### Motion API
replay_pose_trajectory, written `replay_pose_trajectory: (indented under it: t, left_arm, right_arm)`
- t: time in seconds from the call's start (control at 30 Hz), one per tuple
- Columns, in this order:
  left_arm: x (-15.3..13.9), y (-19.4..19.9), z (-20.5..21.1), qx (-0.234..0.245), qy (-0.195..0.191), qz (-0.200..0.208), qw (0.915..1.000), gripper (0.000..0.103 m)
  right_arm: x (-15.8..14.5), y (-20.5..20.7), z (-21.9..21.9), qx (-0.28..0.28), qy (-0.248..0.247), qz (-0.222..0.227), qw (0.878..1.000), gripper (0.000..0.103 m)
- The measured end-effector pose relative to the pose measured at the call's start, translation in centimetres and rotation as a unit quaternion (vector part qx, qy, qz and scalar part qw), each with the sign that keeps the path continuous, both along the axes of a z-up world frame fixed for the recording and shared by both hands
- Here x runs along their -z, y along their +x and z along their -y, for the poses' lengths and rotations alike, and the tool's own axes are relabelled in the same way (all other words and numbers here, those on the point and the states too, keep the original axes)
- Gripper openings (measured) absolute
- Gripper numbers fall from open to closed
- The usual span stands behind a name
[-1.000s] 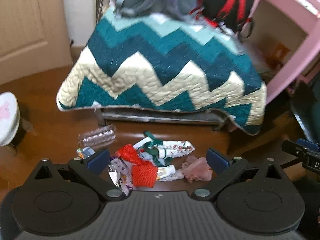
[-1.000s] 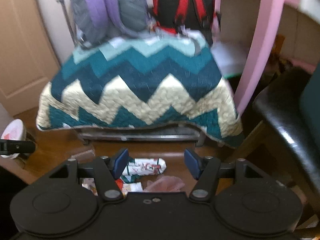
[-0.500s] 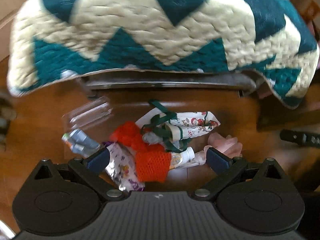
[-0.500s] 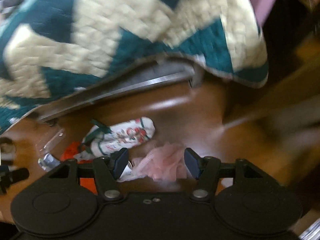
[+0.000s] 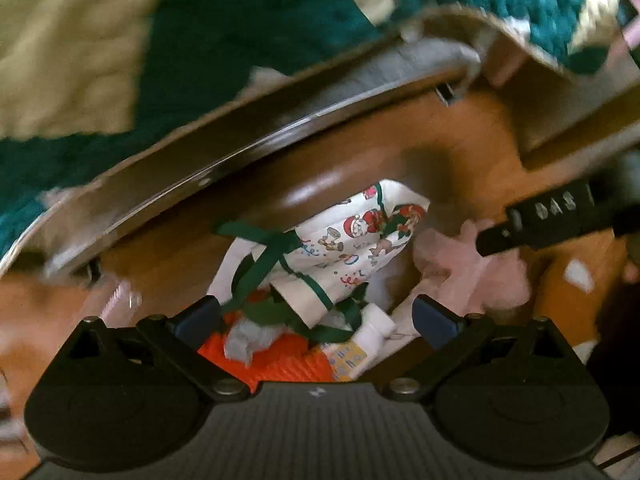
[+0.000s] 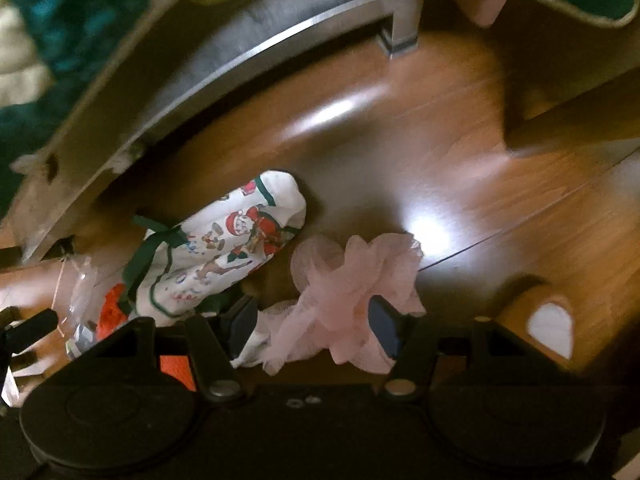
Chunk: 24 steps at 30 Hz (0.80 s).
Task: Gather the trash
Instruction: 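Grasp the Christmas-print paper bag with left tool while right tool grasps pink mesh puff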
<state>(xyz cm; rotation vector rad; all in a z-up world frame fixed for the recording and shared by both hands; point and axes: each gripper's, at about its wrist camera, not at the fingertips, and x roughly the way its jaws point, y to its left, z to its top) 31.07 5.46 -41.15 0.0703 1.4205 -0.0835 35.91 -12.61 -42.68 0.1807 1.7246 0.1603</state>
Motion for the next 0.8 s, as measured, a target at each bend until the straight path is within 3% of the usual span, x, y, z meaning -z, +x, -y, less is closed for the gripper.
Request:
replay_pose_trajectory:
  t: [0.17,0.4,0.67,0.7,0.73,0.77,0.8]
  left_arm:
    - [3.4,1.1,1.5,0.063,0.018,-0.007,0.9979,0.098]
    - [8.1,2.7,3.4,0.121,0.035,-0.026,0.9917,0.083]
    - [10.6,3.6,5.0,0.132,0.024,-0.041,0.99,0.039]
    - [10.7,3.7,5.0,0.133,0.02,-0.043,0.99,0.034]
    - [10.8,3.7,5.0,0.133,0.018,-0.044,0.9899,0.031]
    - [10.8,3.7,5.0,0.134,0.018,-0.044,0.9899,0.029]
    - [10.8,3.7,5.1,0.135,0.019,-0.043,0.9898,0.026]
  right_arm:
    - [3.5,0.0,-0.8,0.001,-0.016,-0.023,1.0,0.062]
    - [6.7,-0.2,-0.2,0.014,-0.037,-0.04,0.998,0.059]
    - [7.5,0.1,0.6,0.02,-0.043,-0.035,0.998,0.055]
    - [7.5,0.1,0.6,0.019,-0.044,-0.034,0.998,0.045]
    - [7.5,0.1,0.6,0.015,-0.046,-0.036,0.998,0.023]
    - [7.5,0.0,0.6,0.011,-0.049,-0.039,0.998,0.016]
    - [7.5,0.0,0.5,0.006,-0.051,-0.04,0.998,0.016]
